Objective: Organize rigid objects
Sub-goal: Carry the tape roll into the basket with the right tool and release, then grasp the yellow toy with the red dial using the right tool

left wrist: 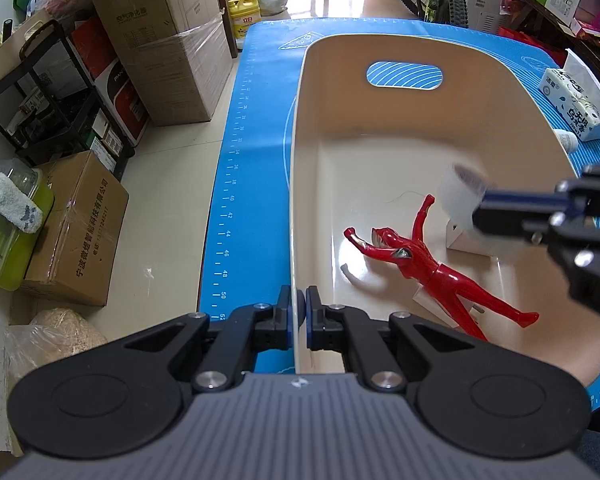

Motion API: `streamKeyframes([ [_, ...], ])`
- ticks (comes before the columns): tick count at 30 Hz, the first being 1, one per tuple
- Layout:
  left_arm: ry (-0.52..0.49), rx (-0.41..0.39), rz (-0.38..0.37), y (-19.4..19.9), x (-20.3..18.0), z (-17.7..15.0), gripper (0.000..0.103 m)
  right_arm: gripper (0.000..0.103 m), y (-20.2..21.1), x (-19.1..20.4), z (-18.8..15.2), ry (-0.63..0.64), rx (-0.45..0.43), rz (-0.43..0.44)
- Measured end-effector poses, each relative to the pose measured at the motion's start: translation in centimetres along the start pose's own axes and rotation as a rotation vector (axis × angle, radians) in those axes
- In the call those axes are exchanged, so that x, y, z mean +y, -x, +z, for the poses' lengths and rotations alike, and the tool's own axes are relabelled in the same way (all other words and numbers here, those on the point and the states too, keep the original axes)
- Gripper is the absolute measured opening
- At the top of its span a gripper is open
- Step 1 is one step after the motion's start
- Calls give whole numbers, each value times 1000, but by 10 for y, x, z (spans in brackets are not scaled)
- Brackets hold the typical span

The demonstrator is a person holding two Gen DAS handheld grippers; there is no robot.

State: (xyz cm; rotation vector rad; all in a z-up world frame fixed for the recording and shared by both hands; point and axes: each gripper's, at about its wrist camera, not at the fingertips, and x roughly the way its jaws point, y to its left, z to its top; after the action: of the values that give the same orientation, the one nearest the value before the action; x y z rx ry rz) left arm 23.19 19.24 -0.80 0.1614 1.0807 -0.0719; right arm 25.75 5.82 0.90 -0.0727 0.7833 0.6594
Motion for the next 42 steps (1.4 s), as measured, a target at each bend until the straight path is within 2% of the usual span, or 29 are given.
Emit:
streamKeyframes([
  [5, -1, -1, 3, 0, -1, 0, 7, 22, 7, -12, -3, -45, 0, -1],
  [6, -1, -1, 2, 0, -1, 0, 7, 36, 10, -15, -1, -61, -5, 0],
  [8, -2, 0, 2, 0, -1, 0, 7, 46, 21, -23, -1, -89, -37, -8],
  [13, -6, 0, 3, 1, 0, 0, 8, 56, 46, -51, -1, -158, -89, -67],
  [15, -2, -2, 2, 1, 1, 0, 8, 67, 55, -66, -4, -189, -98, -99],
  [24, -2, -3, 3, 1, -1, 1, 8, 77, 73, -136, -38, -350, -82, -291],
  [30, -1, -3, 4, 1, -1, 1, 8, 78, 59, -174, -60, -514, 8, -387],
  [36, -5, -2, 5, 1, 0, 0, 8, 83, 32, -185, -74, -586, 71, -371],
  [42, -7, -2, 3, 0, -1, 1, 8, 83, 12, -191, -82, -700, 104, -303],
])
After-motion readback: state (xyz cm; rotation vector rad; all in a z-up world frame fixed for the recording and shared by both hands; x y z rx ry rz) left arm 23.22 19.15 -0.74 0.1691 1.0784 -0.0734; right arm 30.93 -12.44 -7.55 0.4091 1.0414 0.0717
